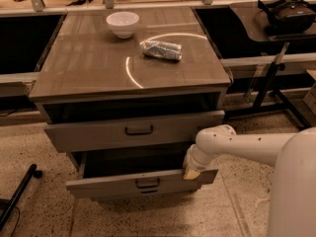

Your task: Open middle drawer

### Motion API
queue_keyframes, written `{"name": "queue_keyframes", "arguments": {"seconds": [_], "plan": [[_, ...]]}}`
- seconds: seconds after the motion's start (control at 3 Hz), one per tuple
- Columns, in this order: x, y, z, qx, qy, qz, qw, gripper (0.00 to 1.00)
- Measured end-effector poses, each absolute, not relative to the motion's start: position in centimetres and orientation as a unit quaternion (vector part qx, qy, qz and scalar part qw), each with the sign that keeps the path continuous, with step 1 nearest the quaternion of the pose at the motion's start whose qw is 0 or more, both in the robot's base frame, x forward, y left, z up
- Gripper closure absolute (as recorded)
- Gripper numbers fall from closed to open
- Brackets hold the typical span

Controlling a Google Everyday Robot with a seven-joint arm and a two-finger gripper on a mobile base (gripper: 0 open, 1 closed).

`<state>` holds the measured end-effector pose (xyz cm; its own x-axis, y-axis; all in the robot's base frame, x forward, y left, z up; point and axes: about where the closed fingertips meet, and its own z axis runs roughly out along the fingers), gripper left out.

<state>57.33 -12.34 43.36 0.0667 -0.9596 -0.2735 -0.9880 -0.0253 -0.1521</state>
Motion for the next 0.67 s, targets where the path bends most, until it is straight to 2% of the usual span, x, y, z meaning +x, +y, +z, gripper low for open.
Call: {"name": "queue_keyframes", "arguments": {"seconds": [0.33, 0.67], "plan": [[57.32, -12.35, 43.39, -0.714, 0.682, 0.047, 0.151, 0.84], [57.32, -12.34, 43.38, -0.714, 0.682, 0.047, 0.151, 0.6]]}}
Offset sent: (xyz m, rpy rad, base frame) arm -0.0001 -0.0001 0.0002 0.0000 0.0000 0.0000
